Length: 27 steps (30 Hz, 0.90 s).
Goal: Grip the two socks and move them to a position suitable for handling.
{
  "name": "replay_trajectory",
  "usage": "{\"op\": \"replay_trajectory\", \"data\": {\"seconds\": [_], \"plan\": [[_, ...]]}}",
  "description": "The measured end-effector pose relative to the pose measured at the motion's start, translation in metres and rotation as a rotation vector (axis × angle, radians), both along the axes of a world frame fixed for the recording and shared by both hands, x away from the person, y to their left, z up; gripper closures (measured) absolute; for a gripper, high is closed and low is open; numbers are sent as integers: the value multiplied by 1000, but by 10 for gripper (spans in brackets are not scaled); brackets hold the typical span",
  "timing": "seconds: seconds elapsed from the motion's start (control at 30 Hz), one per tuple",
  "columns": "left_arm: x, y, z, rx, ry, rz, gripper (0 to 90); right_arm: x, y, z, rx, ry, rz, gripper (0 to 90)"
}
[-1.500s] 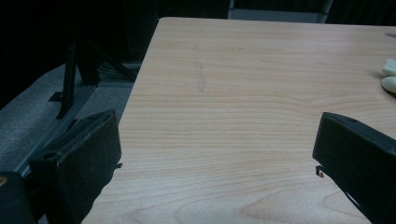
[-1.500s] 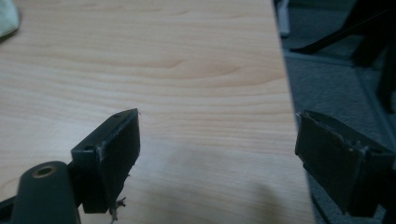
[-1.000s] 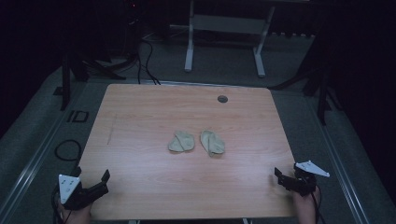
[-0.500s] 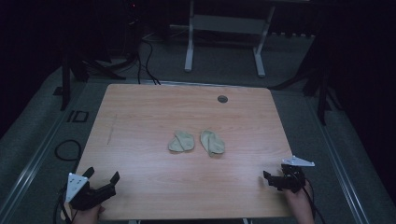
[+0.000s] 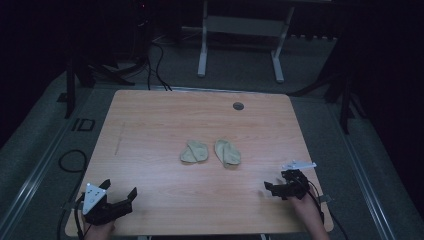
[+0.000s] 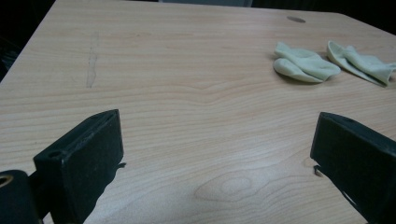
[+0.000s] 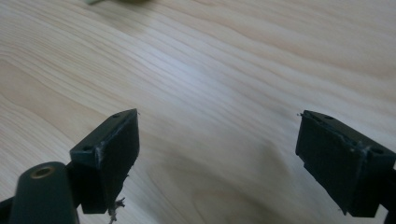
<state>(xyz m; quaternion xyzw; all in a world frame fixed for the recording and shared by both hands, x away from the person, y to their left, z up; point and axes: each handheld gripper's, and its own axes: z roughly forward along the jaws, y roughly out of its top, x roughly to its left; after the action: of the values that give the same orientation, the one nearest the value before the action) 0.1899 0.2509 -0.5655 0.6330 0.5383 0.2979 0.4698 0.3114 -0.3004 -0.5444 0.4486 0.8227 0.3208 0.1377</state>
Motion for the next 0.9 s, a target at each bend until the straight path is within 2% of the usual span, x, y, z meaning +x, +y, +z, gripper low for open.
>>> {"op": "replay_trajectory", "data": {"seconds": [0.17, 0.27, 0.33, 0.63, 0.67, 0.9], "plan": [[0, 1, -1, -7, 7, 1, 27, 9, 24, 8, 33, -4, 25, 136], [-1, 2, -1, -12, 5, -3, 27, 14, 41, 10, 35, -25, 49, 128], [-1, 2, -1, -13, 4, -1, 27, 18, 52, 9, 36, -14, 70, 128], [-2, 4, -2, -7, 3, -7, 27, 40, 96, 13, 9, -1, 103, 187], [-2, 4, -2, -7, 3, -7, 27, 40, 96, 13, 9, -1, 103, 187], [-2, 1, -3, 14, 12, -33, 27, 64, 131, 23, -28, -12, 145, 266]]}}
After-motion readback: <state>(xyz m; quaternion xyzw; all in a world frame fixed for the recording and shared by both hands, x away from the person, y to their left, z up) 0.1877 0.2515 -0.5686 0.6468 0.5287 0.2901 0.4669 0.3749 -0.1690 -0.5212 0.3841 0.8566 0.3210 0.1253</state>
